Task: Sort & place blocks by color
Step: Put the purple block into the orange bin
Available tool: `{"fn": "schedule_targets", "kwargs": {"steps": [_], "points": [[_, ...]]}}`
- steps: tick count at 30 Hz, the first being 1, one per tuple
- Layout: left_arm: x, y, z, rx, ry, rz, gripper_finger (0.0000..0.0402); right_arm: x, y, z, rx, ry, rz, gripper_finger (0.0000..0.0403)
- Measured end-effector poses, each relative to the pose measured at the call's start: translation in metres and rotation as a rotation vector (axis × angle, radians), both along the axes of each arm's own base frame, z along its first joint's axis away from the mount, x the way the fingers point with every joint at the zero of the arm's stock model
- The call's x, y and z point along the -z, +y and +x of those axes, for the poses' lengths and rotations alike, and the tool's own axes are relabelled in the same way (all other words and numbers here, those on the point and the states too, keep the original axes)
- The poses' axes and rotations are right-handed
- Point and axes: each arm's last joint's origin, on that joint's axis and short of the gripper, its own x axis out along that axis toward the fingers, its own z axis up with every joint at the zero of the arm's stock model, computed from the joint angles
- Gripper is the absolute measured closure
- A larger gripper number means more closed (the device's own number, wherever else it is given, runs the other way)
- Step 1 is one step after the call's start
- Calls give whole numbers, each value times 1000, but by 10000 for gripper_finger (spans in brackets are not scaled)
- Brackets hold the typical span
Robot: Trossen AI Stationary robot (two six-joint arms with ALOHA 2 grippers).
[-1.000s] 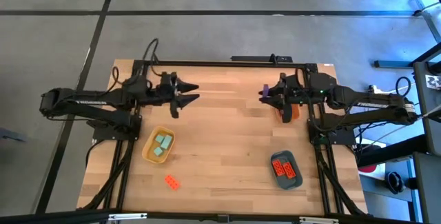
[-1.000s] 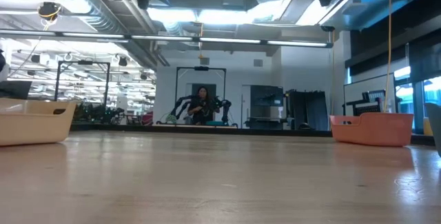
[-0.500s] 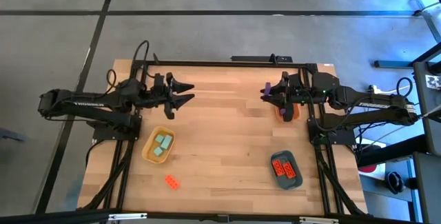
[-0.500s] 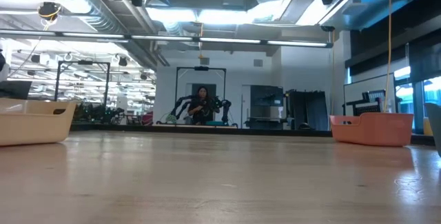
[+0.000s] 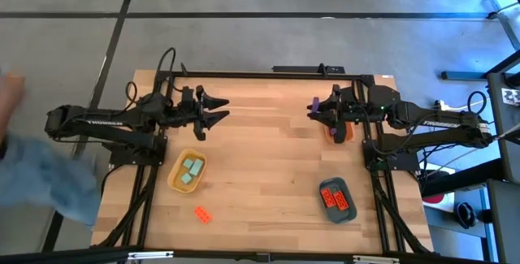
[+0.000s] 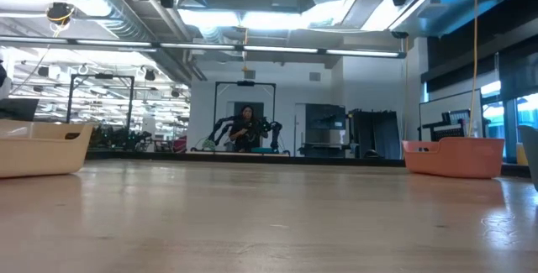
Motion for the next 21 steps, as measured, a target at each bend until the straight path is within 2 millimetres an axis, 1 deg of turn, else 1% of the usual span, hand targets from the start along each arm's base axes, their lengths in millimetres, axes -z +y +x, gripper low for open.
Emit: {"fn": "schedule_targets", "kwargs": {"steps": [9, 13, 18, 21], "points": [[0, 0, 0, 2, 0, -1, 204, 0, 0, 0, -1, 0, 1, 294], [-3, -1, 0, 38, -18, -73, 204, 0, 0, 0, -1, 0, 0, 294], [-13, -2, -11, 58, -74, -61, 204, 0, 0, 0, -1, 0, -2, 294], [-21, -3, -23, 60, -126, -54, 204, 0, 0, 0, -2, 0, -2, 294]]}}
